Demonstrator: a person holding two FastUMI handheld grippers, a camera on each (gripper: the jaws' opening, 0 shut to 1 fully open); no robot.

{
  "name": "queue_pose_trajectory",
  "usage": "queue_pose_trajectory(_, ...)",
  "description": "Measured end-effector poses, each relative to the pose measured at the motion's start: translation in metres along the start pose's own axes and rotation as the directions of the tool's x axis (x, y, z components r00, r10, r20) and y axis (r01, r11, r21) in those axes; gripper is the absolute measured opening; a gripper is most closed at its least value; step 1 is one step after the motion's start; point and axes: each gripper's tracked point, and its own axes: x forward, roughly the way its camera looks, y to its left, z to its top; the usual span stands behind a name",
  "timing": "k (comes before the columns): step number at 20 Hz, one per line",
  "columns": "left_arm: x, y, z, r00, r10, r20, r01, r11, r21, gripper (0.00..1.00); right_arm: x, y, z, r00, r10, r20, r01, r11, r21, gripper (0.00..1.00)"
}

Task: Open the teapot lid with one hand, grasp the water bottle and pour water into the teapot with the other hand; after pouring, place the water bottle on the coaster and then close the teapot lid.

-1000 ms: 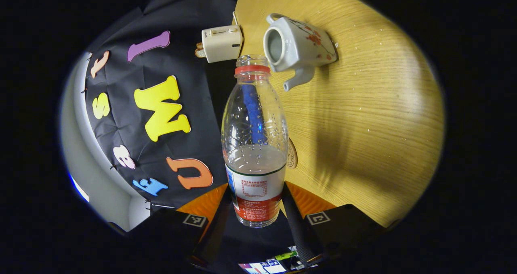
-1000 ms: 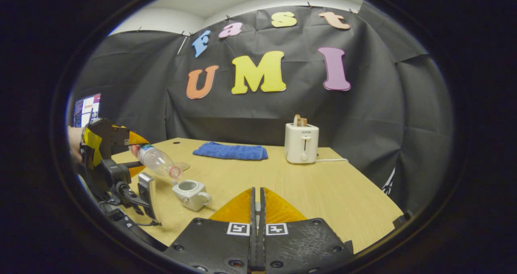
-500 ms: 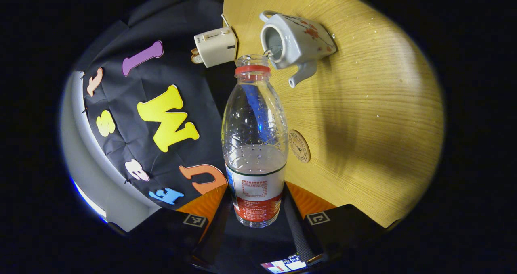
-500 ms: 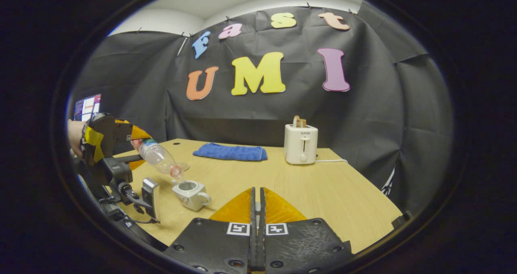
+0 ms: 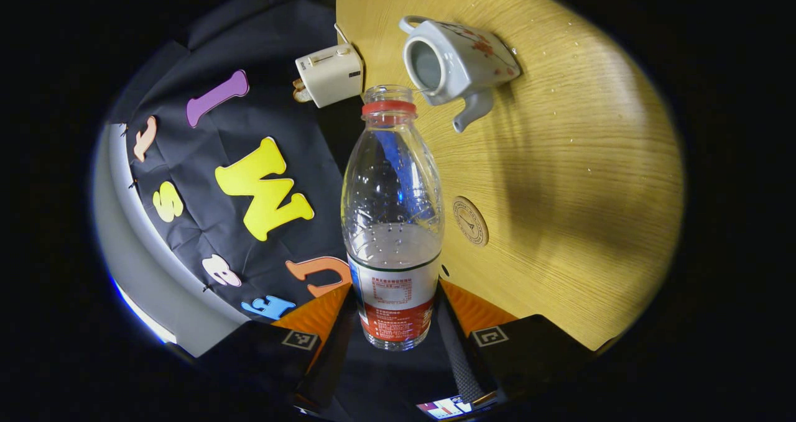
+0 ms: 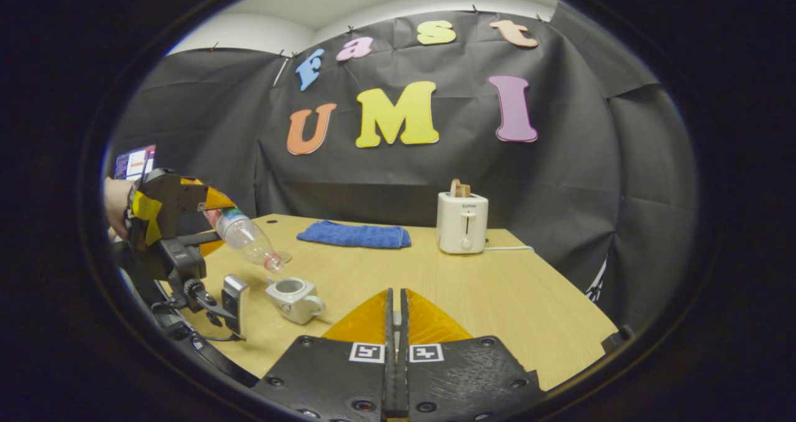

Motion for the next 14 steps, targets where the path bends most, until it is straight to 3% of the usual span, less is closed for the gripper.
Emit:
queue_pose_trajectory(13,-0.002,0.019,0.002,0.998,0.065,0.001,-0.065,0.993,0.097,0.78,-0.002,-0.006,-0.003,1.0,-0.002,-0.003,0.002,1.0,0.011,0.0)
queue_pose_trajectory(14,-0.002,0.02,0.003,0.998,0.068,0.001,-0.068,0.993,0.1,0.74,-0.003,-0.007,-0.004,1.0,-0.002,-0.003,0.002,1.0,0.013,0.0)
